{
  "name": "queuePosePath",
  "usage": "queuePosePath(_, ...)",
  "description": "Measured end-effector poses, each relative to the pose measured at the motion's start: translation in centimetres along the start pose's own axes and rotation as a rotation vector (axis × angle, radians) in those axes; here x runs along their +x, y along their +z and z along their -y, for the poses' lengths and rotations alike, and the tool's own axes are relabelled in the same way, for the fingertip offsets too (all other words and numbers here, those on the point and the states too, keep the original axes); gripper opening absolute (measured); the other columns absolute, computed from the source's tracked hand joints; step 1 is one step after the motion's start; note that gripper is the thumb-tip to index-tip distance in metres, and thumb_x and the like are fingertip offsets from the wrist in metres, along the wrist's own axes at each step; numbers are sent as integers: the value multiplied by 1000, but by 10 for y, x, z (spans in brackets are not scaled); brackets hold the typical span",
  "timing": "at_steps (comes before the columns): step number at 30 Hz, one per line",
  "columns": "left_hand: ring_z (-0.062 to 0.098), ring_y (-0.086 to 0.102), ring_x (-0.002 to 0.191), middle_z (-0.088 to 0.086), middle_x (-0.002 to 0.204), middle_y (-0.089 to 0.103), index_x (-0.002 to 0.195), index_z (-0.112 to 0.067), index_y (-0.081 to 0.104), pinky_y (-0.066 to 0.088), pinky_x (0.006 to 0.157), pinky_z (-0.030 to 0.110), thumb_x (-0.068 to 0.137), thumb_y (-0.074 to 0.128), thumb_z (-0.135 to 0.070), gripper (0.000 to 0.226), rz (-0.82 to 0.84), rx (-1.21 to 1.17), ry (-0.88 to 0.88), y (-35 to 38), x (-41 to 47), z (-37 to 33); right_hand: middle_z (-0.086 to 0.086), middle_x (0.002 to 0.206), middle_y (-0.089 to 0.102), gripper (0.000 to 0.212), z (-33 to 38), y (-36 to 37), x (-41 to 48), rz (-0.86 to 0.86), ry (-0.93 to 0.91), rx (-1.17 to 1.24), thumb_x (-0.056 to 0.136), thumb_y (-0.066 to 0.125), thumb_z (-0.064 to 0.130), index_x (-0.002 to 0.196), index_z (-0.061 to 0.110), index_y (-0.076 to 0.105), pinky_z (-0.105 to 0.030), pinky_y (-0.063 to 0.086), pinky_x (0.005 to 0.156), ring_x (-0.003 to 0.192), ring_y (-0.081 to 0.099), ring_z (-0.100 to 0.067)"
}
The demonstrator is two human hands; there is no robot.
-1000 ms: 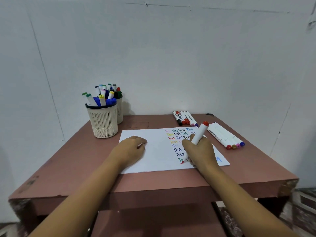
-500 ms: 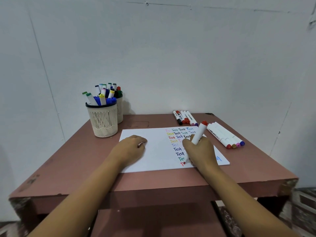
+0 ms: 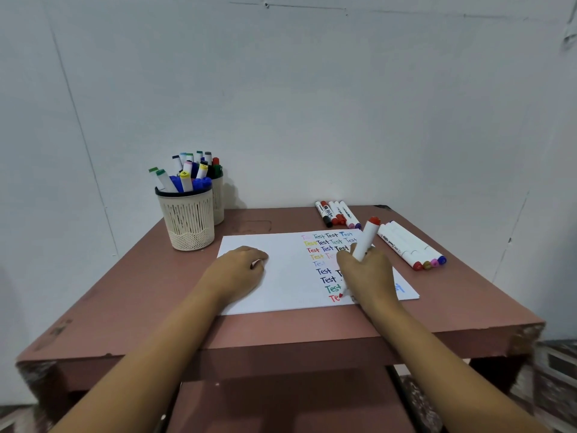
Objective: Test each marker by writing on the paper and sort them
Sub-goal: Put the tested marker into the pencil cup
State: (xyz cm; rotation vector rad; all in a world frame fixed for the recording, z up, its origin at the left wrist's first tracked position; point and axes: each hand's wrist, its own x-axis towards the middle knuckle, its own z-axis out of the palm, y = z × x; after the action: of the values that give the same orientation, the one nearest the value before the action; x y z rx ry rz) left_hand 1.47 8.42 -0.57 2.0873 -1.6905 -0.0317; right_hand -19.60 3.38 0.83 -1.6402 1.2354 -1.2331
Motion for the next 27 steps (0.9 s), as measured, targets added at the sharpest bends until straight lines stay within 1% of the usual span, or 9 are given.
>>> queuePosePath(3, 11, 44, 126, -8, 139, 48, 127, -27, 56, 34, 104, 26, 96, 38, -23, 36, 2, -2, 2, -1, 0, 0, 1, 53, 39, 33, 1, -1, -1, -28, 18, 7, 86, 55, 12, 59, 13, 36, -24, 37, 44, 32, 45, -4)
queuePosePath(6, 11, 44, 127, -7, 139, 48, 128, -27, 56, 34, 104, 26, 96, 38, -23, 36, 5, 5, 3, -1, 0, -1, 0, 53, 39, 35, 1, 0, -2, -20, 0, -26, 85, 55, 12, 58, 13, 34, -22, 34, 43, 33, 43, -4)
queuePosePath(10, 12, 44, 126, -6, 139, 48, 127, -27, 56, 34, 105, 27, 96, 38, -23, 36, 4, 10, 7, -1, 0, 0, -1, 54, 39, 34, 1, 0, 0, -20, 7, -22, 84, 55, 12, 58, 13, 34, -26, 36, 47, 48, 47, -17)
queuePosePath(12, 12, 44, 126, -6, 139, 48, 127, -27, 56, 34, 105, 26, 96, 38, -23, 36, 4, 5, 8, -1, 0, 0, -2, 55, 41, 33, 1, 0, 0, -20, 14, -21, 85, 54, 12, 59, 13, 34, -24, 37, 46, 50, 49, -21)
queuePosePath(17, 12, 44, 126, -7, 139, 48, 127, -27, 57, 33, 104, 26, 96, 39, -23, 36, -4, 7, 11, 0, 1, 1, -3, 57, 43, 32, 1, -1, 0, -7, 21, -10, 85, 55, 12, 59, 13, 35, -26, 38, 48, 52, 49, -21)
queuePosePath(20, 12, 45, 126, -6, 138, 49, 126, -26, 57, 33, 103, 25, 96, 39, -23, 35, -8, 3, 13, 0, 1, 1, 2, 52, 39, 35, 1, -2, 0, -61, 29, 30, 86, 54, 11, 57, 14, 34, -24, 36, 48, 45, 43, -12)
queuePosePath(22, 12, 45, 125, -6, 138, 49, 126, -27, 57, 34, 103, 25, 96, 39, -23, 35, -10, 2, 14, 0, 1, 1, 2, 51, 40, 36, 1, -4, 0, -99, 22, 32, 86, 53, 10, 56, 14, 34, -24, 35, 47, 41, 45, -8)
queuePosePath(25, 12, 45, 125, -7, 138, 49, 127, -27, 57, 33, 103, 25, 96, 39, -23, 35, -9, 0, 18, 0, 1, 1, -2, 53, 43, 35, 1, -2, -1, -90, 12, 6, 86, 53, 12, 57, 13, 35, -25, 37, 48, 50, 53, -20)
queuePosePath(27, 12, 45, 125, -7, 138, 49, 126, -26, 57, 34, 103, 25, 96, 39, -23, 35, -10, -3, 20, 0, 1, 1, -2, 54, 42, 34, 1, -2, -1, -85, 11, -7, 86, 53, 12, 57, 12, 35, -26, 38, 49, 52, 49, -21)
